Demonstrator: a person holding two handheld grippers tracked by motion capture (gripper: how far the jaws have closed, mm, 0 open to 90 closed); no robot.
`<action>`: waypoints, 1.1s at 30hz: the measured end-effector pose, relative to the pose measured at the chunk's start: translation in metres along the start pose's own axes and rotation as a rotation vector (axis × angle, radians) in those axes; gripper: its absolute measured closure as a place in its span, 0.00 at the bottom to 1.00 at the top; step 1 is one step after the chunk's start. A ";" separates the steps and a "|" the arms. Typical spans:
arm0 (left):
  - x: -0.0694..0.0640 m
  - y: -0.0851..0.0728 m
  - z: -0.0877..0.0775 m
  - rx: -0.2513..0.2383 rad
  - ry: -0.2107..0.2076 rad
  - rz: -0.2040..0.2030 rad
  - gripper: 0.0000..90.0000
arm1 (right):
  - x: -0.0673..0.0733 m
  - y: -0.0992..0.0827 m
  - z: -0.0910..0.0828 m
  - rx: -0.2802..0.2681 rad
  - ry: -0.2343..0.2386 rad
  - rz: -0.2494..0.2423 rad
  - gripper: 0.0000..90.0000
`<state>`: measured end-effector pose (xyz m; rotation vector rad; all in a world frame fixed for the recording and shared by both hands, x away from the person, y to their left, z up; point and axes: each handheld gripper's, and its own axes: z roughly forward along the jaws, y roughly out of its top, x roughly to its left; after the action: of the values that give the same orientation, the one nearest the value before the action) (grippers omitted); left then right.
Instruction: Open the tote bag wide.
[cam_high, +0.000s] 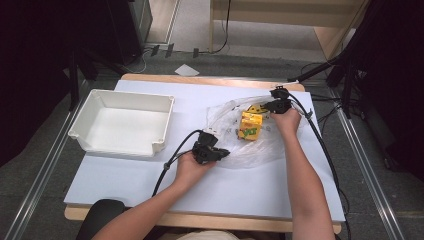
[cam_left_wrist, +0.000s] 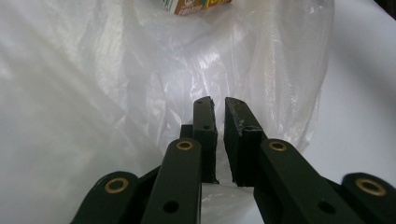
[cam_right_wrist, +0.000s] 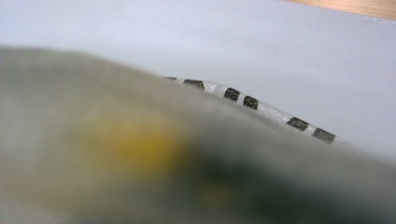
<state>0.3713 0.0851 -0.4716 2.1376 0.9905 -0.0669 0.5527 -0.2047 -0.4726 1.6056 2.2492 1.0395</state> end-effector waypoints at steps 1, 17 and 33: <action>0.000 -0.001 -0.001 0.002 0.003 0.003 0.93 | -0.001 0.001 0.002 0.004 0.000 0.007 1.00; 0.006 -0.008 -0.008 -0.026 0.020 0.008 0.93 | -0.005 0.011 0.013 -0.017 0.001 0.023 1.00; 0.005 -0.007 -0.008 -0.027 0.026 0.010 0.93 | -0.001 0.012 0.015 -0.036 -0.020 0.052 1.00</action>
<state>0.3676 0.0960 -0.4724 2.1234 0.9896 -0.0209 0.5699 -0.1976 -0.4759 1.6605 2.1747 1.0648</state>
